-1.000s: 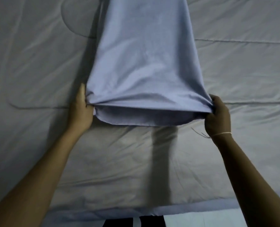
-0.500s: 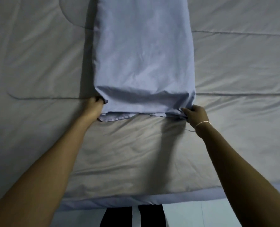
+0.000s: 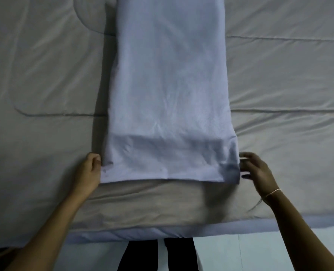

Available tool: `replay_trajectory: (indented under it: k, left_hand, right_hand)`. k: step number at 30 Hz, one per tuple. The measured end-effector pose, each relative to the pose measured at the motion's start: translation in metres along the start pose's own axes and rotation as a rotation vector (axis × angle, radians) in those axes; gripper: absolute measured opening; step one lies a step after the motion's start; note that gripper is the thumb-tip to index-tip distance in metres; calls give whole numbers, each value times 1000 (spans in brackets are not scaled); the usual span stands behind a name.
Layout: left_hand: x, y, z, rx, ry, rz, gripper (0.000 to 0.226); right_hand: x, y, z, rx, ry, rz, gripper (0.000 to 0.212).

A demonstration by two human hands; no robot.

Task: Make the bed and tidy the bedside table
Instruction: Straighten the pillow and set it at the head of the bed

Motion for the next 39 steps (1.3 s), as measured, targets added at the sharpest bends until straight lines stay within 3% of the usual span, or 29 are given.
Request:
replay_trajectory:
  k: [3,8,13,18,20,21,23,25,27,29,33,36,39]
  left_hand:
    - [15,-13,31,7,77,139,38]
    - [-6,-21,85,-129,-3,123,43]
    - [3,1,72,-239,-108,177,42]
    - [-5,57,14,-303,-203,80,55]
    - [0,74,-7,-210,-179,22,52]
    - [6,79,-13,-140,-144,31,50]
    - [23,79,1,-153,-84,178,43]
    - [30,72,49,-332,-48,346,42]
    - [10,57,107,-547,-67,379,40]
    - [-24,34,156,-645,-184,326,46]
    - [-66,-11,160,-623,-589,171,60]
    - [-53,-24,131,-609,-603,204,61]
    - [-37,-24,105,-491,-518,209,62]
  right_hand:
    - [2,-18,-17,12,-79,99,38]
    - [-33,-43,-33,110,484,15,24]
    - [-20,-10,-26,162,639,-41,32]
    - [-15,33,8,6,678,-353,23]
    - [-6,48,19,-122,721,-459,9]
    - [0,52,18,-154,739,-450,16]
    - [12,43,-4,-37,732,-191,43]
    - [7,29,-50,178,620,203,49]
    - [-35,19,-102,420,502,370,44]
    - [-98,5,-135,580,505,318,48]
    - [-176,-16,-123,596,865,11,60]
    - [-142,-30,-99,547,978,51,65]
    - [-93,-39,-75,380,978,118,66]
Point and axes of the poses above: each hand's wrist, its own y-axis away from the middle knuckle, its own x-axis out of the back of the hand, z = x × y, the point moved 6 cm from there along -y, towards the middle knuckle, and after that the axes turned 4 degrees about x, right-handed, at the moved point
